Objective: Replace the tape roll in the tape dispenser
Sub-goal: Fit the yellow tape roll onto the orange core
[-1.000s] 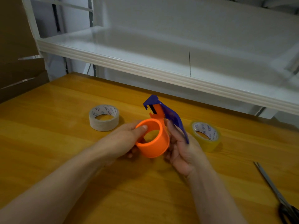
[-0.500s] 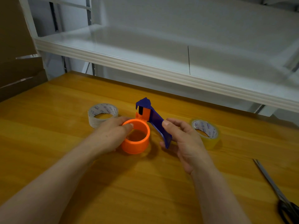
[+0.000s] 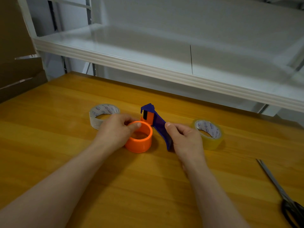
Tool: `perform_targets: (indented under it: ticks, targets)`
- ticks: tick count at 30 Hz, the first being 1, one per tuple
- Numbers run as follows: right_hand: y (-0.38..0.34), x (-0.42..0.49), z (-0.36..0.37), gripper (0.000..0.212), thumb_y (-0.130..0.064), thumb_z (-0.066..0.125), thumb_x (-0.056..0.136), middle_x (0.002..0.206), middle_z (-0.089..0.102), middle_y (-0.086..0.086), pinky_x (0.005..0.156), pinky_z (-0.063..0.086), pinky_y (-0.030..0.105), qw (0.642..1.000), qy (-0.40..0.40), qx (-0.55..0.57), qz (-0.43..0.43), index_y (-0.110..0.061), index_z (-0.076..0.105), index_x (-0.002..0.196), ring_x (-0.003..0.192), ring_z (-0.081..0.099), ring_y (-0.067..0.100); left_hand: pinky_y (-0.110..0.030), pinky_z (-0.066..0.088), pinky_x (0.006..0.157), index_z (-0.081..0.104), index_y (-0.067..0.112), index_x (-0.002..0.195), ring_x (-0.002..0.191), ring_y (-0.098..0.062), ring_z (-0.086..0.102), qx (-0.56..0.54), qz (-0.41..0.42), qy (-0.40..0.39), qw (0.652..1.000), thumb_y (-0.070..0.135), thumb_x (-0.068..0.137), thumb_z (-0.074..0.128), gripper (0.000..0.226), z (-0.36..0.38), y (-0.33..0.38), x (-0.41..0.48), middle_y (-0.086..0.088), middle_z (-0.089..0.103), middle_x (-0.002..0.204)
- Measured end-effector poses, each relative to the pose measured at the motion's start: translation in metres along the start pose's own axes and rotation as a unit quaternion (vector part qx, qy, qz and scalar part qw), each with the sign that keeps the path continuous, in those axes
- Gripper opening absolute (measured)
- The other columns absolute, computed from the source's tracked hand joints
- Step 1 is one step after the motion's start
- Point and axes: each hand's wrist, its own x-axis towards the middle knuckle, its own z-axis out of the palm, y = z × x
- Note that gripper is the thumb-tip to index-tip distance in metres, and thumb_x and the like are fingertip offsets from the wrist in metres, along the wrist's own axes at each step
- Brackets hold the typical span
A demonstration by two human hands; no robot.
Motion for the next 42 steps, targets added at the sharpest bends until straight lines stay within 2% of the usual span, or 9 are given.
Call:
perform_targets:
  ticks: [8,11,14,21,28,30,32,36,42]
  targets:
    - [-0.007,-0.003,-0.009,0.042,-0.052,0.047,0.101,0.069,0.069,-0.002,0.059,0.053,0.039,0.974,0.033,-0.198,-0.103,-0.022,0.074,0.088,0.064,0.060,0.013,-0.047,0.059,0.074,0.069,0.019,0.120,0.080,-0.018,0.067,0.075,0.059,0.088,0.992,0.057,0.097,0.043,0.051,-0.001,0.007,-0.006,-0.002,0.074,0.088]
    - [-0.014,0.000,-0.030,0.041,-0.049,0.053,0.099,0.118,0.074,-0.001,0.093,0.049,0.039,0.934,0.117,-0.303,-0.149,-0.024,0.069,0.127,0.113,0.060,0.020,-0.049,0.057,0.067,0.070,0.014,0.112,0.077,-0.022,0.068,0.082,0.129,0.160,0.975,0.051,0.103,0.037,0.050,-0.004,0.007,-0.010,-0.006,0.074,0.088]
    - [-0.016,0.006,-0.049,0.056,-0.050,0.058,0.096,0.147,0.056,0.002,0.111,0.032,0.048,0.882,0.071,-0.463,-0.056,-0.025,0.051,0.145,0.140,0.037,0.029,-0.043,0.056,0.064,0.070,0.014,0.117,0.082,-0.020,0.068,0.064,0.189,0.184,0.963,0.044,0.106,0.039,0.044,-0.004,0.009,-0.013,-0.002,0.075,0.094]
    - [-0.005,0.012,-0.058,0.049,-0.035,0.064,0.097,0.146,0.056,0.009,0.115,0.025,0.048,0.858,0.023,-0.512,0.041,-0.023,0.054,0.143,0.147,0.027,0.031,-0.044,0.055,0.063,0.072,0.014,0.101,0.078,-0.016,0.068,0.008,0.237,0.168,0.957,0.044,0.104,0.035,0.048,0.002,0.010,-0.018,0.003,0.072,0.083]
    - [0.002,0.020,-0.063,0.035,-0.026,0.063,0.098,0.129,0.067,0.007,0.108,0.030,0.045,0.908,0.074,-0.412,0.005,-0.027,0.063,0.133,0.134,0.046,0.030,-0.042,0.059,0.076,0.067,0.030,0.097,0.092,-0.007,0.070,-0.059,0.241,0.139,0.959,0.040,0.104,0.038,0.031,0.007,0.013,-0.025,0.008,0.075,0.091]
    - [0.000,0.018,-0.062,0.031,-0.022,0.066,0.096,0.121,0.068,0.001,0.100,0.043,0.044,0.966,0.094,-0.238,-0.028,-0.028,0.065,0.127,0.122,0.057,0.026,-0.043,0.059,0.076,0.068,0.029,0.098,0.091,-0.007,0.070,-0.073,0.231,0.133,0.961,0.043,0.103,0.037,0.035,0.007,0.014,-0.026,0.011,0.073,0.088]
    - [-0.008,0.011,-0.058,0.024,-0.015,0.066,0.096,0.116,0.069,-0.004,0.085,0.050,0.029,0.996,0.074,-0.010,-0.041,-0.028,0.066,0.117,0.110,0.063,0.015,-0.042,0.059,0.077,0.070,0.026,0.096,0.092,-0.006,0.070,-0.094,0.219,0.128,0.963,0.045,0.103,0.038,0.038,0.008,0.014,-0.027,0.012,0.073,0.086]
    - [-0.022,0.001,-0.052,0.024,-0.005,0.064,0.094,0.104,0.075,-0.003,0.073,0.055,0.016,0.969,0.006,0.231,-0.087,-0.022,0.069,0.109,0.094,0.071,0.005,-0.025,0.052,0.069,0.072,0.027,0.099,0.083,-0.001,0.068,-0.200,0.200,0.085,0.955,0.046,0.101,0.043,0.035,0.008,0.024,-0.035,0.009,0.074,0.085]
    - [-0.027,-0.012,-0.038,0.023,-0.014,0.065,0.084,0.094,0.076,-0.007,0.075,0.056,0.019,0.948,-0.077,0.234,-0.200,-0.017,0.068,0.107,0.088,0.071,0.006,-0.012,0.045,0.057,0.073,0.018,0.105,0.064,0.004,0.060,-0.355,0.192,0.006,0.915,0.055,0.087,0.051,0.047,0.004,0.046,-0.048,0.016,0.072,0.080]
